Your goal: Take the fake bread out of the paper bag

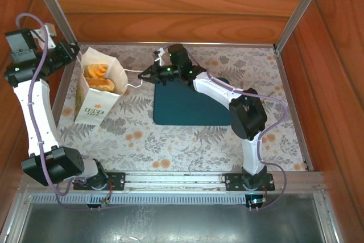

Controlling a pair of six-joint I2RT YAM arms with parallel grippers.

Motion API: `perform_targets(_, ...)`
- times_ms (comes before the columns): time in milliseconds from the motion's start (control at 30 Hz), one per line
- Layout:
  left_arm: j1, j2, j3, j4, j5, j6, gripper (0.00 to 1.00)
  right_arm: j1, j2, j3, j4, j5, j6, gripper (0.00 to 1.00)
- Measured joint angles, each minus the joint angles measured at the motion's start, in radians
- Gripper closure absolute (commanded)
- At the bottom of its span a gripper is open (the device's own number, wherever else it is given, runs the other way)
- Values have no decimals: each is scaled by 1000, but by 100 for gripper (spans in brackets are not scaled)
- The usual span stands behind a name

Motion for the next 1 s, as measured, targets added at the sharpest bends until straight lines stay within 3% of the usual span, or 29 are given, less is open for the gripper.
perform_targets(367,-168,51,-26,5,-3,12,100,-27,-90,-193,6,69,-29,100)
perform_targets(1000,-190,56,-194,6,-108,71,100,-36,-75,-256,59,68,-1,100)
